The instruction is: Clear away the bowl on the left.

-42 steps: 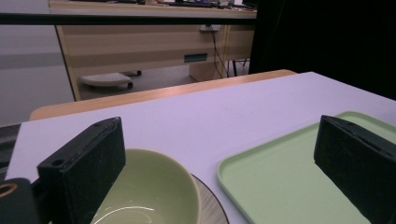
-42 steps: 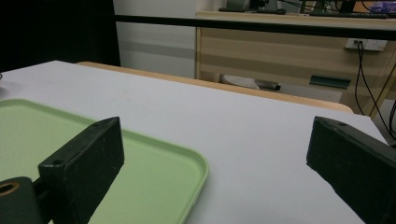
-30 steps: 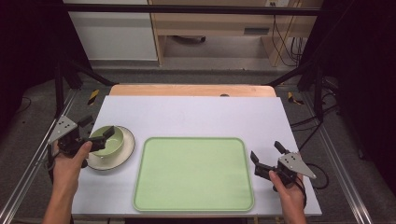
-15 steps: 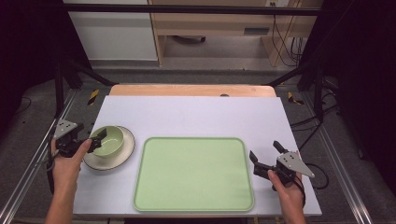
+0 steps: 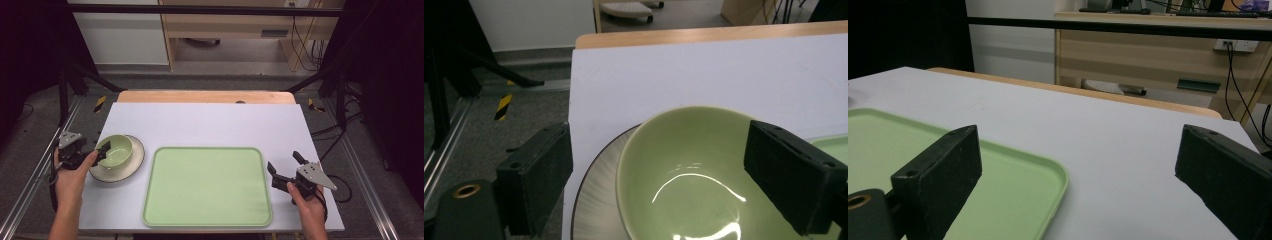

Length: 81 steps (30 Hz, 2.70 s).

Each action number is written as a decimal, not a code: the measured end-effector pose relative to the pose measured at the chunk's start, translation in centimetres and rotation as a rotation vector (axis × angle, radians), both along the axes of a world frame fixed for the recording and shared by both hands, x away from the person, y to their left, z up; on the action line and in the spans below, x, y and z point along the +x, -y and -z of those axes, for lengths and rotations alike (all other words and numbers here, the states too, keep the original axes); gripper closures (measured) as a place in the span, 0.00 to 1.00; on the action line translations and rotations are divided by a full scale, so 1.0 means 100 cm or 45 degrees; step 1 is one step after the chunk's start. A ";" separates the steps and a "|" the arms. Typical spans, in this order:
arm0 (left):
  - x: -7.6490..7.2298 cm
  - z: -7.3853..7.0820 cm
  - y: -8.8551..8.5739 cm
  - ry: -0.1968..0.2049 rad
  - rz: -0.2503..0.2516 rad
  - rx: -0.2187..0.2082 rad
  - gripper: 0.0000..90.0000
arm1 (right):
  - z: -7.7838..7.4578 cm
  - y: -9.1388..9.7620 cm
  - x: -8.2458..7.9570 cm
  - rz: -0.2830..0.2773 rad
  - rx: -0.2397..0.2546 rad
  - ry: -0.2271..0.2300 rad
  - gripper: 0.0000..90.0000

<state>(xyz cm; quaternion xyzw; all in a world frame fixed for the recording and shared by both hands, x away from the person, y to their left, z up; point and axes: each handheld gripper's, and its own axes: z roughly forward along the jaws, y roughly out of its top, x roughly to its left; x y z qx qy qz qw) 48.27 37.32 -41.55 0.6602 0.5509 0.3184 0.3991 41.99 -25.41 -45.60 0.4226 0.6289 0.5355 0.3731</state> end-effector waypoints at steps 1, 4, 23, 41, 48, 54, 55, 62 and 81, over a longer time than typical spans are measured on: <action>0.000 0.001 -0.001 -0.011 -0.009 -0.006 0.15 | 0.000 0.000 0.000 0.000 -0.002 -0.002 0.05; 0.001 0.004 -0.003 -0.038 -0.033 -0.009 0.18 | 0.000 0.000 0.000 -0.002 -0.006 0.000 0.05; 0.002 0.013 -0.008 -0.158 -0.088 -0.043 0.47 | 0.001 -0.003 0.000 -0.011 -0.008 -0.011 0.05; 0.008 0.019 -0.013 -0.275 -0.035 -0.034 0.77 | 0.003 -0.005 -0.001 -0.017 -0.017 -0.020 0.05; 0.016 0.016 -0.014 -0.334 -0.013 0.024 0.86 | 0.002 -0.006 -0.002 -0.026 -0.019 -0.023 0.05; 0.024 0.015 -0.014 -0.391 0.000 0.063 0.88 | 0.002 -0.004 -0.003 -0.023 -0.008 -0.023 0.05; 0.026 0.016 -0.014 -0.406 0.006 0.068 0.88 | 0.002 -0.004 -0.003 -0.022 -0.008 -0.021 0.05; 0.031 0.020 -0.017 -0.415 0.007 -0.021 0.91 | 0.002 -0.003 -0.002 -0.018 -0.011 -0.022 0.05; 0.016 0.003 -0.003 -0.293 0.050 -0.228 0.92 | 0.002 -0.005 -0.002 -0.018 -0.008 -0.020 0.05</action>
